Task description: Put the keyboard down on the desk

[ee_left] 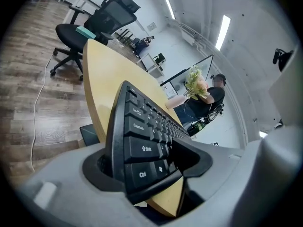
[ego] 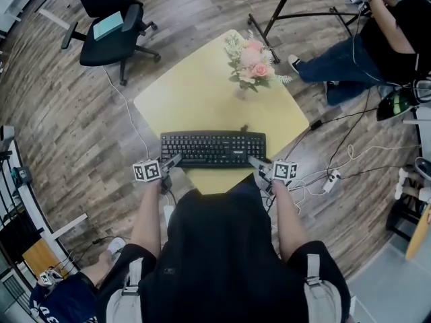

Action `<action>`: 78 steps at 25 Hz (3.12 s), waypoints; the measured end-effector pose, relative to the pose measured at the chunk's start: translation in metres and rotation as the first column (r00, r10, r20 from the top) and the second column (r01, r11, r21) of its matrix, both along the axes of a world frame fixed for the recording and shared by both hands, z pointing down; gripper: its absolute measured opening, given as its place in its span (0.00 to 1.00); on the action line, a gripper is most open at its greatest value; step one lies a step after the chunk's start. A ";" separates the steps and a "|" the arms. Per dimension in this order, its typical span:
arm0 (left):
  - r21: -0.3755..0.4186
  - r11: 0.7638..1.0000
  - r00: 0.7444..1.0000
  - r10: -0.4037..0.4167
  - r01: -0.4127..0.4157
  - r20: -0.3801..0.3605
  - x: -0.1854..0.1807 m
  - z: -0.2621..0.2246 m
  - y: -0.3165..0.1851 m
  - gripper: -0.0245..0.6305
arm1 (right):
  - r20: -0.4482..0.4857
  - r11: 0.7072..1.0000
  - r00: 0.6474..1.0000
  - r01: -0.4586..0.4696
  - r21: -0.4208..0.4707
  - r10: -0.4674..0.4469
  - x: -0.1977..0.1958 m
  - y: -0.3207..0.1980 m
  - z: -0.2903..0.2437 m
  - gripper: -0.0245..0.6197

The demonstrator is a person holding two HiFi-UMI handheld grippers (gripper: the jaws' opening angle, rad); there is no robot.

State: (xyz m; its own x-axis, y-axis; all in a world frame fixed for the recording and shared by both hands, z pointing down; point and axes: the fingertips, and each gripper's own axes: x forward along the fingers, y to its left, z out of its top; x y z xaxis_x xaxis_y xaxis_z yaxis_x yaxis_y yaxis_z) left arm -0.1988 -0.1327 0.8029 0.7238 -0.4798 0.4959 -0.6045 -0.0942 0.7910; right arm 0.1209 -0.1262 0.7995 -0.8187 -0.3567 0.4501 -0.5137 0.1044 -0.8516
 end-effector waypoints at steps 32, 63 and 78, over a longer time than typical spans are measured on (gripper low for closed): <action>-0.046 0.997 0.843 -0.022 0.056 0.538 -0.023 0.025 0.009 0.68 | -0.604 0.981 0.794 0.059 0.186 0.067 0.021 0.000 0.016 0.58; 0.288 0.950 0.863 -0.043 -0.121 0.503 -0.019 -0.052 0.050 0.66 | -0.577 0.902 0.804 0.136 0.410 0.141 0.020 0.061 -0.049 0.35; 0.371 0.882 0.885 0.101 -0.291 0.454 -0.016 -0.088 0.094 0.08 | -0.530 0.854 0.843 0.209 0.476 0.089 -0.053 0.111 -0.075 0.12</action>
